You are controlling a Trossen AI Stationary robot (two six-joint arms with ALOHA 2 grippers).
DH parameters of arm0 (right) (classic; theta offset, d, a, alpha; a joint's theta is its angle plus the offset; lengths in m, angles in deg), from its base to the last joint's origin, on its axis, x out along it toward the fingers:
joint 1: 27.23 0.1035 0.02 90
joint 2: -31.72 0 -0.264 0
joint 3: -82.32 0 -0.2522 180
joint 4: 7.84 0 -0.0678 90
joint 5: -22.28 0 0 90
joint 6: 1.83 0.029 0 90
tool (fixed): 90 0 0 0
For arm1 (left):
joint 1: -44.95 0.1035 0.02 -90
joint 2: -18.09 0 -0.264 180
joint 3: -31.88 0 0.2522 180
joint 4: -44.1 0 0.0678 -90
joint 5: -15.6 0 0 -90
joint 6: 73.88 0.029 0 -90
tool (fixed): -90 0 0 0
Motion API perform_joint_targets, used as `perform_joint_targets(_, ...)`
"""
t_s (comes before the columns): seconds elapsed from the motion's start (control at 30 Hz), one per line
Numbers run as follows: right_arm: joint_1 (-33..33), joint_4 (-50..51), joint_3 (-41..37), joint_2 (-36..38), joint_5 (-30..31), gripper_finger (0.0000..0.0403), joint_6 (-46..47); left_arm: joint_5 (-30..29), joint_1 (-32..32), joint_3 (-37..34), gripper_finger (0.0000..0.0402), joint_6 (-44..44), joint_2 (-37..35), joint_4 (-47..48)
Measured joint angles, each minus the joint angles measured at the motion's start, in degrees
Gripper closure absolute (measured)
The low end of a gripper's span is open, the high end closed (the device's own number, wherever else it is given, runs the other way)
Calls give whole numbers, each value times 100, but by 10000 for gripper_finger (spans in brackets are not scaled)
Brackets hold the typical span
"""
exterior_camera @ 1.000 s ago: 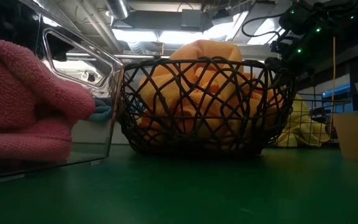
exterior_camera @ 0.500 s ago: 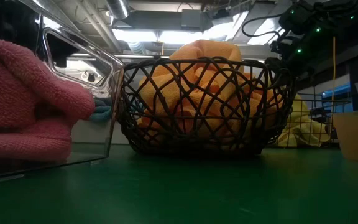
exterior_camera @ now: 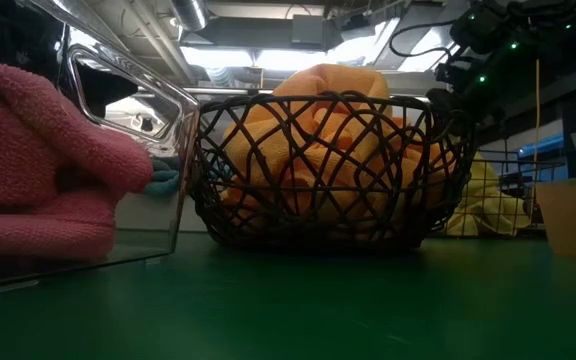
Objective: Sort microfiber towel by color & place in baskets
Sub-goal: Put the yellow microfiber towel into the square wire basket, then return to Home Position
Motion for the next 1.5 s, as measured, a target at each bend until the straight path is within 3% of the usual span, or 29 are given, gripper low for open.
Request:
perform_joint_targets(0.23,0,192,191,215,-638,224,-7,-11,2,0,337,-2,0,5)
perform_joint_targets(0.53,0,1554,1508,323,-767,223,2,-9,1,2,337,-5,0,9)
perform_joint_targets(0.7,0,2164,2168,344,-1428,223,254,-9,0,2,337,-5,0,9)
perform_joint_targets(0.87,205,2139,2291,716,-2346,223,309,-8,1,2,337,-5,0,10)
perform_joint_targets(0.97,726,2136,2092,1136,-2484,223,453,-7,2,2,337,-5,0,11)
perform_joint_targets(1.1,1703,1901,1419,1831,-1937,223,963,-5,0,1,337,-4,0,7)
perform_joint_targets(1.3,3083,19,-228,2604,-763,223,1373,-6,-71,0,337,-2,0,4)
perform_joint_targets(1.37,3437,-718,-707,2649,-610,223,1263,-4,-160,0,337,-5,0,4)
perform_joint_targets(1.5,3874,-1146,-1392,2627,-399,223,1210,-2,-340,0,337,-4,0,1)
